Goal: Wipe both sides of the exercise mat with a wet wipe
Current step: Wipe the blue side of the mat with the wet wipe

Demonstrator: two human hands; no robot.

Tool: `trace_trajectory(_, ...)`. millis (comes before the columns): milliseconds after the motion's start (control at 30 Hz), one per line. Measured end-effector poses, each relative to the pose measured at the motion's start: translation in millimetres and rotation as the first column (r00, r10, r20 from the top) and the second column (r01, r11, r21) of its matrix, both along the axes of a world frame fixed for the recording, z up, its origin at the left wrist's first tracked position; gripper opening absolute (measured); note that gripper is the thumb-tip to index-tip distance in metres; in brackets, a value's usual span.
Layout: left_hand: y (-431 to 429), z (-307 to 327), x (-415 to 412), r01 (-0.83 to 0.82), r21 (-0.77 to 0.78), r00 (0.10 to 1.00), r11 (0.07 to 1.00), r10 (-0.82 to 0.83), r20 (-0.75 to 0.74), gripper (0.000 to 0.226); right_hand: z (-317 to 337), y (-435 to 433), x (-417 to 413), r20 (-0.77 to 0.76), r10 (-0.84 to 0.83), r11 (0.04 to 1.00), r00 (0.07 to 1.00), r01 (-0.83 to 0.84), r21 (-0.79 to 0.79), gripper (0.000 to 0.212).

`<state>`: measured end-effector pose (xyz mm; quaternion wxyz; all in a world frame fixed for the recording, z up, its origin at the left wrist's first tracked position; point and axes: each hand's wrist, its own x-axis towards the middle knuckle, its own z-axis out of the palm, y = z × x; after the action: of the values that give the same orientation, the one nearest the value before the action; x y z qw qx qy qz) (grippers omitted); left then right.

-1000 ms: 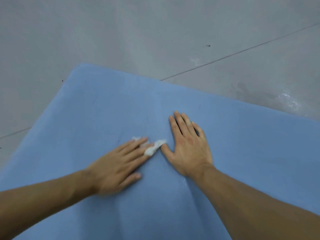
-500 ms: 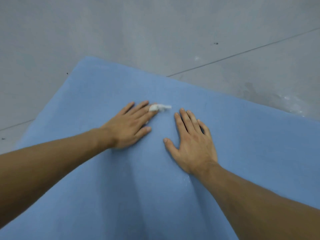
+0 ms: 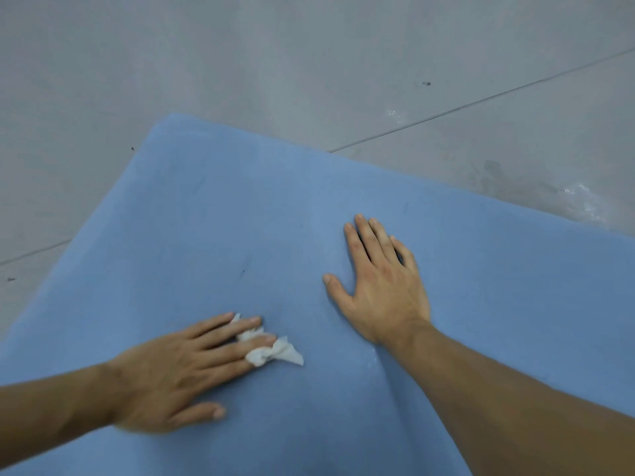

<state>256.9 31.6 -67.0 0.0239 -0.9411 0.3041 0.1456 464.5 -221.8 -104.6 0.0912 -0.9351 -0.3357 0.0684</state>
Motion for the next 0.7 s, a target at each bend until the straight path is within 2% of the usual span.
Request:
trace_trajectory(133,4.9,-4.0,11.3,-0.061,-0.023,0.997,0.998,0.060,-0.050,0.070,0.9,-0.3,-0.3,0.000,0.003,1.000,1.000,-0.003,-0.014,0.084)
trace_trajectory(267,12.7,-15.5,79.4,-0.298,-0.032,0.954,0.954,0.296,-0.049,0.069,1.5,0.6,-0.2,0.005,-0.002,1.000,1.000,0.003,-0.016,0.085)
trace_trajectory(467,19.1,-7.1,156.9,-0.522,0.014,0.853,0.853,0.522,-0.017,0.083,1.5,0.8,-0.2,-0.004,-0.005,1.000,1.000,0.005,-0.017,0.086)
trace_trajectory(533,25.9,-2.6,148.8,-0.519,0.024,0.854,0.855,0.519,-0.022,0.080,2.0,1.1,-0.6,-0.003,-0.005,1.000,1.000,0.005,-0.016,0.086)
trace_trajectory(633,28.1,-3.7,97.8,-0.353,-0.019,0.935,0.935,0.353,-0.024,0.077,1.5,0.7,-0.1,0.004,-0.004,1.000,1.000,0.004,-0.018,0.085)
trace_trajectory(700,24.6,-6.7,52.8,-0.307,-0.029,0.951,0.951,0.306,-0.029,0.077,1.6,0.2,0.0,0.006,-0.004,1.000,1.000,0.004,-0.014,0.085)
